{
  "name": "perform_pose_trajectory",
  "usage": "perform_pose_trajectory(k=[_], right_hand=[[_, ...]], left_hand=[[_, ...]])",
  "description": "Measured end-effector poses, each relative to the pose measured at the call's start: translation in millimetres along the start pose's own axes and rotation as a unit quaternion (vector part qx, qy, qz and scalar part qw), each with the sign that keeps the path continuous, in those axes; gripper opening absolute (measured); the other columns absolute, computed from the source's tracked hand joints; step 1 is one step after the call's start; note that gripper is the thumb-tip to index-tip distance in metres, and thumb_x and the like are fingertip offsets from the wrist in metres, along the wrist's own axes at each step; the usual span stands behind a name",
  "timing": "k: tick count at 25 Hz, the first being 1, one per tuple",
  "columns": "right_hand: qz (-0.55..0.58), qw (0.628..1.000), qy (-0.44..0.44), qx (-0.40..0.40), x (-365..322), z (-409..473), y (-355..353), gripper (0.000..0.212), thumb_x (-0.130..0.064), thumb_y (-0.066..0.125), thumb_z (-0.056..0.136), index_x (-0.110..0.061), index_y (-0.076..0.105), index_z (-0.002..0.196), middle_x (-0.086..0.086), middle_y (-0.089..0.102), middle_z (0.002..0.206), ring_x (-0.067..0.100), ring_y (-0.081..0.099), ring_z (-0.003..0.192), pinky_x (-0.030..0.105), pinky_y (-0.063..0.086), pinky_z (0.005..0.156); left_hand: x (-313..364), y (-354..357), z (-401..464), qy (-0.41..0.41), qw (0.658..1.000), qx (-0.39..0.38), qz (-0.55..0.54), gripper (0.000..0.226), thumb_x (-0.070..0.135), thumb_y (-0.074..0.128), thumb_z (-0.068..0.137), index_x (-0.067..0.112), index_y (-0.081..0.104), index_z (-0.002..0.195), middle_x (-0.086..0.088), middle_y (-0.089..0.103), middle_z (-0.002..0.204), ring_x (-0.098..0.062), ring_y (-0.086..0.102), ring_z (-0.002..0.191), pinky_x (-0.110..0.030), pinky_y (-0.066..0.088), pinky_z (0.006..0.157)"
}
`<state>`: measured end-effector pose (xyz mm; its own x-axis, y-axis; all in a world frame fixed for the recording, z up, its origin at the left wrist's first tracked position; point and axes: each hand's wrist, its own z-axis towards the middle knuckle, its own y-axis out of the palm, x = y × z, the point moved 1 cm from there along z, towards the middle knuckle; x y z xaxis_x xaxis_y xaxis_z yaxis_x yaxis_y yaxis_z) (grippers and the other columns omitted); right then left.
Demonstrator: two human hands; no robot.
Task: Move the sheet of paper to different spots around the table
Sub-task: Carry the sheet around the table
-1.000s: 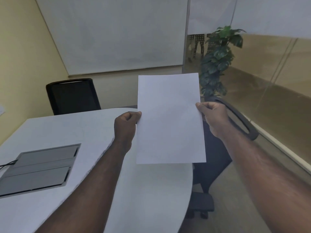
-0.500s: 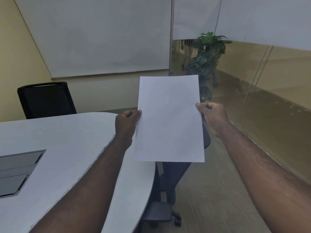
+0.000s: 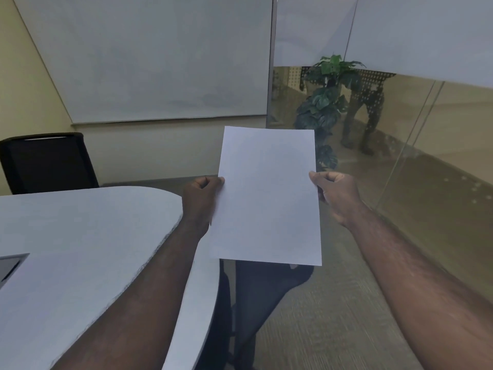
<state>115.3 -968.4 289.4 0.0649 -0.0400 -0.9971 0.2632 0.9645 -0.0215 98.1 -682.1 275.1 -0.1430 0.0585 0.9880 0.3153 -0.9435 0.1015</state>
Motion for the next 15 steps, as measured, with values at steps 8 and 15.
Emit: perform_pose_trajectory(k=[8, 15], right_hand=[[0.025, 0.998, 0.02, -0.053, 5.0, 105.8, 24.9, 0.024, -0.023, 0.074, 0.086, 0.0, 0.071, 0.093, 0.011, 0.071, 0.089, 0.018, 0.061, 0.078, 0.038, 0.051, 0.081], [0.023, 0.986, 0.031, -0.161, 25.0, 193.4, 71.7, 0.012, -0.026, 0.078, 0.083, -0.015, 0.073, 0.08, -0.005, 0.074, 0.074, 0.007, 0.063, 0.064, 0.025, 0.048, 0.067]], left_hand=[[-4.9, 35.5, 62.8, -0.002, 0.998, 0.058, 0.003, 0.036, 0.026, 0.069, 0.074, 0.023, 0.048, 0.045, 0.014, 0.037, 0.048, -0.006, 0.033, 0.043, -0.015, 0.029, 0.043], [-29.1, 35.7, 103.2, 0.0, 0.986, 0.164, 0.042, 0.041, 0.022, 0.069, 0.077, 0.022, 0.047, 0.043, 0.011, 0.04, 0.053, -0.013, 0.037, 0.058, -0.026, 0.035, 0.059]])
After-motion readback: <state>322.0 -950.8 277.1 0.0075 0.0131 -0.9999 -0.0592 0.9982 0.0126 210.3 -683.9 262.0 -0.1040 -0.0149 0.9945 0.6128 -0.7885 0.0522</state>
